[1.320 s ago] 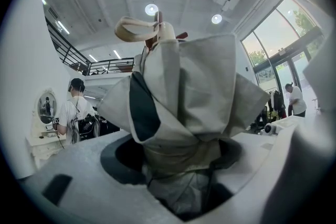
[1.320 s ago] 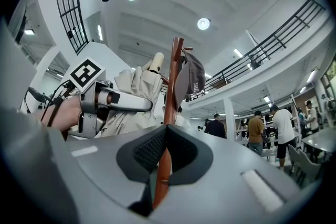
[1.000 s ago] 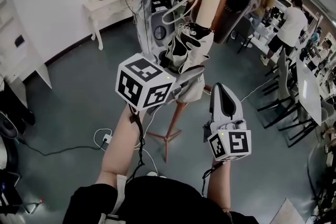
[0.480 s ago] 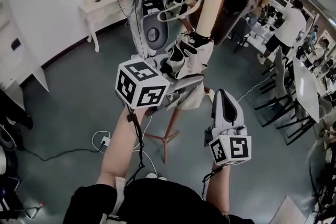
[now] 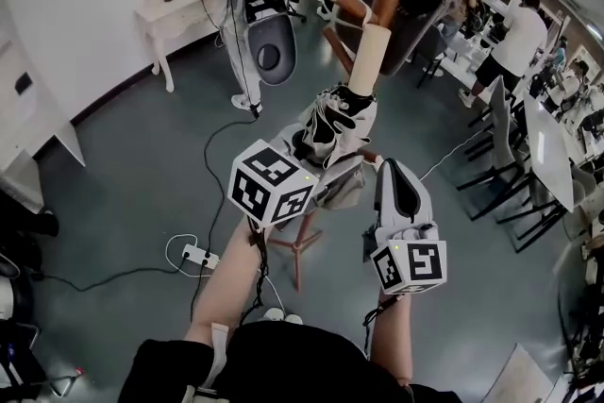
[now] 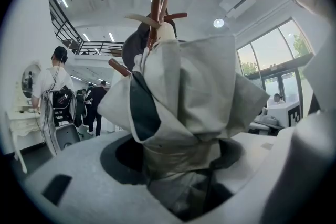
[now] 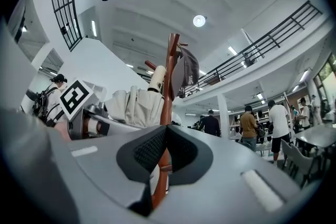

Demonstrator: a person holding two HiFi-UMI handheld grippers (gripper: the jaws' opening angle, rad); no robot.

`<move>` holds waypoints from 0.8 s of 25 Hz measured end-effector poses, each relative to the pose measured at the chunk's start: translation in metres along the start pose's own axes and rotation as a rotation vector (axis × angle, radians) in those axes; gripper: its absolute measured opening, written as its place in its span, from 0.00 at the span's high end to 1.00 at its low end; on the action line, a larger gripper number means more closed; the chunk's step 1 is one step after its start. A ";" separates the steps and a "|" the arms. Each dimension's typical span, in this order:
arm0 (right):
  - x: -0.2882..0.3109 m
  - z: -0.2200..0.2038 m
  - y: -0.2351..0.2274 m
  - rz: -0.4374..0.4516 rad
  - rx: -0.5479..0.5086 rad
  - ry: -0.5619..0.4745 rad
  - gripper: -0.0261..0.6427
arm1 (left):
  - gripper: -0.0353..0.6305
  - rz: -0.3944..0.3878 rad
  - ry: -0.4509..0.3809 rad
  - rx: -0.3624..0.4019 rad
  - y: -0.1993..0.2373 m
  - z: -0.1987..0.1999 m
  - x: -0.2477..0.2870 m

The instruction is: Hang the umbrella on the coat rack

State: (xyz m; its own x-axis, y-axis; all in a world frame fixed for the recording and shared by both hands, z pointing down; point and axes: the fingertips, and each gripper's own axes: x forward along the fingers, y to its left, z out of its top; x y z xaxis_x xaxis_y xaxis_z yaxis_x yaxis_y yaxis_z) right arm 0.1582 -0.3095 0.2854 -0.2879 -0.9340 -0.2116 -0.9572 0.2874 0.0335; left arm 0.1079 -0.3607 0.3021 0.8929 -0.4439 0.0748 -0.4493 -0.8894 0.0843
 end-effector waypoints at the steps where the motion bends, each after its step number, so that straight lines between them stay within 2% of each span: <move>1: -0.003 -0.005 -0.001 0.002 0.000 0.001 0.94 | 0.48 0.015 -0.006 -0.009 -0.001 -0.010 0.002; 13: -0.013 -0.028 -0.001 0.017 0.005 0.026 0.94 | 0.48 0.166 0.033 -0.053 0.001 -0.089 0.009; 20: -0.002 -0.046 0.010 0.023 0.024 0.063 0.94 | 0.47 0.234 0.014 -0.005 0.014 -0.108 0.005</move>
State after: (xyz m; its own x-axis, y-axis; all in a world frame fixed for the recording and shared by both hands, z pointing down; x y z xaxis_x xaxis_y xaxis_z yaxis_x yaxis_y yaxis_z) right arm 0.1480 -0.3150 0.3311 -0.3117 -0.9384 -0.1490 -0.9496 0.3132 0.0141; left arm 0.1032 -0.3636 0.4107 0.7640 -0.6364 0.1061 -0.6441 -0.7620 0.0676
